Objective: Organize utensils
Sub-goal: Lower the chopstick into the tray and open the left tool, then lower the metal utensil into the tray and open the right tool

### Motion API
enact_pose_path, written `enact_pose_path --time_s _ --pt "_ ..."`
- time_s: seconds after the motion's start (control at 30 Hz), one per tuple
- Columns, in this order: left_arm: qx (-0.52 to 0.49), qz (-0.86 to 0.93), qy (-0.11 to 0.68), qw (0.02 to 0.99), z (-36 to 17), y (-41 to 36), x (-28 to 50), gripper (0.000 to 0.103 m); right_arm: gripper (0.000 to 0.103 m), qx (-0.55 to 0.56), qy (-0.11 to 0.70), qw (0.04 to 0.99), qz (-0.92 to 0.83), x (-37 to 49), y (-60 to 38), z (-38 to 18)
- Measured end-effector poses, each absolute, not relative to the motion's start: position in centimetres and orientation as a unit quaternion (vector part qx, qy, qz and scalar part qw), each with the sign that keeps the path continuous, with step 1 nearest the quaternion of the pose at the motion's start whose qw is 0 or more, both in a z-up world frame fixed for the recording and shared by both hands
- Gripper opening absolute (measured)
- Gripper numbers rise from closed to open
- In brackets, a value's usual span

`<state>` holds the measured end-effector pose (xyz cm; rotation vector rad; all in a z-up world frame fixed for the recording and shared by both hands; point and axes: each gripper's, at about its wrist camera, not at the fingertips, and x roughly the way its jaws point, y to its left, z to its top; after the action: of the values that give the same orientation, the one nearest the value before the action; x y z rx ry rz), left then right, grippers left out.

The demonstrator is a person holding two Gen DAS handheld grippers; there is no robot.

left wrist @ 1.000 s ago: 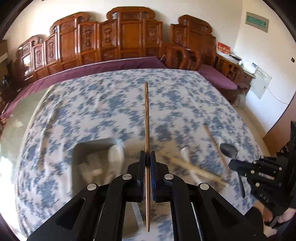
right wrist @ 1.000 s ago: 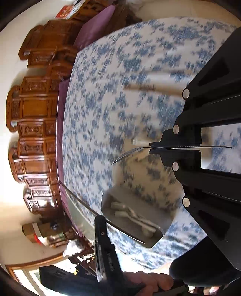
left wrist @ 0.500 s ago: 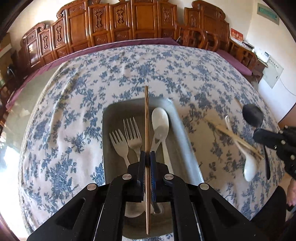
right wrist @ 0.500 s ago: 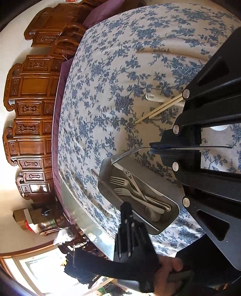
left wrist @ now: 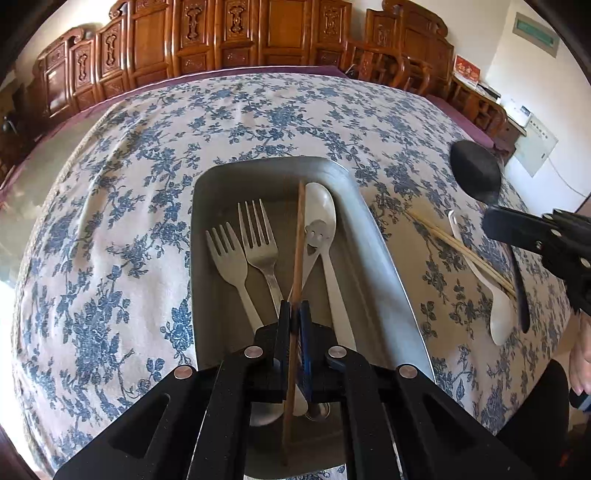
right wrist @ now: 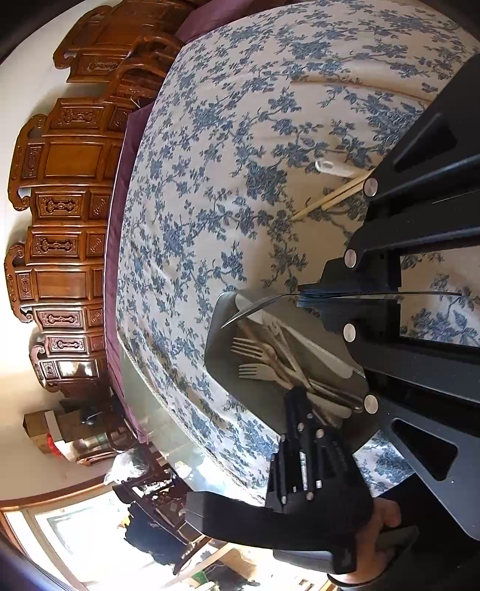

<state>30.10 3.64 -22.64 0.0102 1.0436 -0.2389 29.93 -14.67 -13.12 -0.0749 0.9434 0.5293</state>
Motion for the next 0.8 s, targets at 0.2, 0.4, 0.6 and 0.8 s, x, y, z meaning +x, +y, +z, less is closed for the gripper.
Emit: enact_pose_path --time_s 0.2,0.4,0.6,0.8 --pt "0.007 -0.101 0.481 0.871 -22.0 4.3 29.9 0.004 0.003 -0.036 0.452 0.853 0.259 30.3 -12.8 -13.1" --pt "-0.009 -0.094 0.462 0.882 -20.7 5.7 29.9 0.004 0.003 -0.036 0.454 0.848 0.271 30.7 -10.5 -12.8" --pt "-0.017 -0.072 0.445 0.892 -19.6 7.7 30.1 0.004 0.003 -0.032 0.464 0.839 0.281 31.0 -7.9 -13.5" --pt "-0.031 -0.051 0.434 0.899 -18.8 10.0 30.3 0.004 0.003 -0.02 0.484 0.828 0.284 31.4 -5.7 -15.1"
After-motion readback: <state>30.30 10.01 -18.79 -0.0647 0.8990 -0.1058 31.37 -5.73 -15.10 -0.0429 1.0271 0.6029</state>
